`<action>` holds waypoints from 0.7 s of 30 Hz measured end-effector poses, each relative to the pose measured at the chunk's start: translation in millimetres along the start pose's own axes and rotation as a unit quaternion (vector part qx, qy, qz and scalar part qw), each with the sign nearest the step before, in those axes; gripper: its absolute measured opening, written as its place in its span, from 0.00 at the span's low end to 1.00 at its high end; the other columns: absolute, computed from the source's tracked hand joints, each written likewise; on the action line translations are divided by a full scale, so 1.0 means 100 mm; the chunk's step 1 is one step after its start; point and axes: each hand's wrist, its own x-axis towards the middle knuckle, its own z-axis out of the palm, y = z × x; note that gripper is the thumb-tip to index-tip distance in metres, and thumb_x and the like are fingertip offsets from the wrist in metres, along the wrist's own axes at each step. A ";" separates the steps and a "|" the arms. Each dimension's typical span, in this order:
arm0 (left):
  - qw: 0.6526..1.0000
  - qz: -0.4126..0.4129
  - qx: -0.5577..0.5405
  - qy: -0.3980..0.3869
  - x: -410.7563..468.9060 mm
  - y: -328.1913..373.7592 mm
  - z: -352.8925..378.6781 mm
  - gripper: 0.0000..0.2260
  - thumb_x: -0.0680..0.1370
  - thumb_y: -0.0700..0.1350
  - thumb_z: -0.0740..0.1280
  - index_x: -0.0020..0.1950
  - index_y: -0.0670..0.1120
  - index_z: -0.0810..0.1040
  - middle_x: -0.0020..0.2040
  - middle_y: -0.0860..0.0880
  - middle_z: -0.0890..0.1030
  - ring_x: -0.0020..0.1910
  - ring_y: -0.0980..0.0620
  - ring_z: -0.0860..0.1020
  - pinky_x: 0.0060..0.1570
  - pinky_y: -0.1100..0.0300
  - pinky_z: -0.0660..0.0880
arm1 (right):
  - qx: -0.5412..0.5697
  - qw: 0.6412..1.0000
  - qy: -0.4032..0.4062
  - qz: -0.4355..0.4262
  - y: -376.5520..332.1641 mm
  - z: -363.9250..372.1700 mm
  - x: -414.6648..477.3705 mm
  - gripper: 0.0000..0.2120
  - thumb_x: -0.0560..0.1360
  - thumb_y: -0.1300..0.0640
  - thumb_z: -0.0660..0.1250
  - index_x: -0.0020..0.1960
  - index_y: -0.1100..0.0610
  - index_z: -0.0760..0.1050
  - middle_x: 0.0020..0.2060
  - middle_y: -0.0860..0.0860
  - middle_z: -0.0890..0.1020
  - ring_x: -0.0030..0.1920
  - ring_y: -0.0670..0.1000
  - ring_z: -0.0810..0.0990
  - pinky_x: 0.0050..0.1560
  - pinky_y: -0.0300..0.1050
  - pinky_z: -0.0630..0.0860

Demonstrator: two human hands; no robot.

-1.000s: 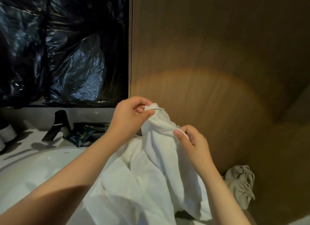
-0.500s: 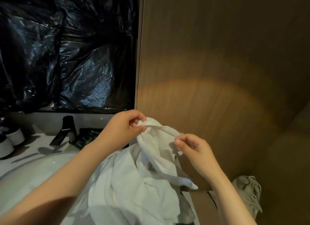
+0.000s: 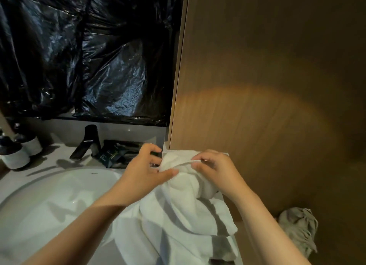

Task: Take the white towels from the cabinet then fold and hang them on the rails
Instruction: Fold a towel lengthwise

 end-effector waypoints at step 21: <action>0.946 0.302 -0.054 0.100 0.55 1.71 -0.54 0.06 0.76 0.48 0.70 0.51 0.50 0.84 0.45 0.54 0.84 0.43 0.58 0.81 0.42 0.66 0.77 | 0.085 0.946 0.280 -0.142 -0.90 -1.14 0.26 0.09 0.79 0.52 0.64 0.45 0.51 0.82 0.36 0.43 0.81 0.39 0.44 0.78 0.37 0.32 0.72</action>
